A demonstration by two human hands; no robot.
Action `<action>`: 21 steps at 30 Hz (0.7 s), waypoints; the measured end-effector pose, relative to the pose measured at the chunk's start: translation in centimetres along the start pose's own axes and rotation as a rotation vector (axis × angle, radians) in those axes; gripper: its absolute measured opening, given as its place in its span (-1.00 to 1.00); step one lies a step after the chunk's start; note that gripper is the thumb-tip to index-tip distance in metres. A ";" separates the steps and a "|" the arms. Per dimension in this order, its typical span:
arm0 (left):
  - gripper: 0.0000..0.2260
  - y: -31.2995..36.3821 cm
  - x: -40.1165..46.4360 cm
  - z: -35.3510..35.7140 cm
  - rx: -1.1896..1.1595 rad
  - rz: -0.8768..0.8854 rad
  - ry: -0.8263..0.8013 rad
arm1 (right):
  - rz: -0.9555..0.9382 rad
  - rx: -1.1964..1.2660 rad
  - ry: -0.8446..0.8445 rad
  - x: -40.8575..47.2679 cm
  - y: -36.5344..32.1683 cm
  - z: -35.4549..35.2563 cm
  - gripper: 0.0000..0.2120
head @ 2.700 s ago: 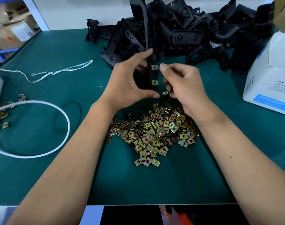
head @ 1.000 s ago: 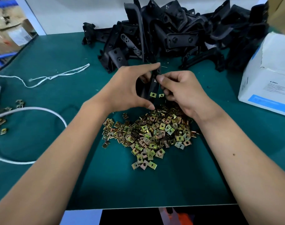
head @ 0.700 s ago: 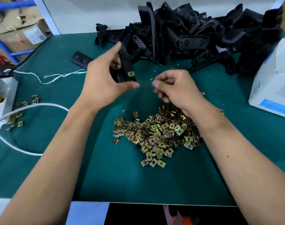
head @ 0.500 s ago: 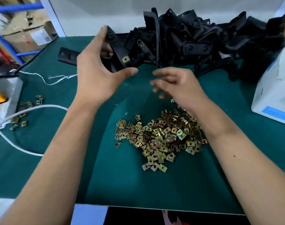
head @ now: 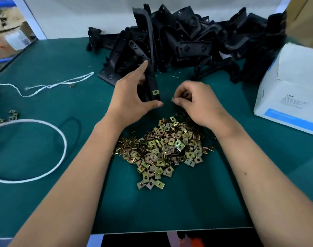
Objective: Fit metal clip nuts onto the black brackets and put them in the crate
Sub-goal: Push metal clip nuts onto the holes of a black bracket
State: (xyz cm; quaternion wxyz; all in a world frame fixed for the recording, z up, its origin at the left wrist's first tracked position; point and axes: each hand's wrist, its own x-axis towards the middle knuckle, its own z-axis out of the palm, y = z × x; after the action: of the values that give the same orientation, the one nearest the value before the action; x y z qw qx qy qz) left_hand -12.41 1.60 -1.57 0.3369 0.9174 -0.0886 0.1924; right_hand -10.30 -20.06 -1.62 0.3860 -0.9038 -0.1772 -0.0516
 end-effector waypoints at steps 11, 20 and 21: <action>0.01 1.6 -0.9 0.9 -0.016 0.218 -0.100 | 0.117 0.711 0.242 -0.5 -1.1 0.8 -0.83; 0.01 1.5 -1.1 0.9 -0.028 0.226 -0.100 | 0.117 0.669 0.256 -0.5 -1.0 1.0 -0.81; 0.01 1.4 -1.1 0.9 -0.031 0.228 -0.095 | 0.123 0.670 0.264 -0.4 -0.9 1.0 -0.80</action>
State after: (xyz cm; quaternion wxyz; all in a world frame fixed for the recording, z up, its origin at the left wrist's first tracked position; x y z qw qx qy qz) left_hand -13.52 -0.06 -1.81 0.3226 0.9041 -0.2112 0.1842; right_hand -11.09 -18.89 -1.76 0.6827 -0.7217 -0.0780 -0.0837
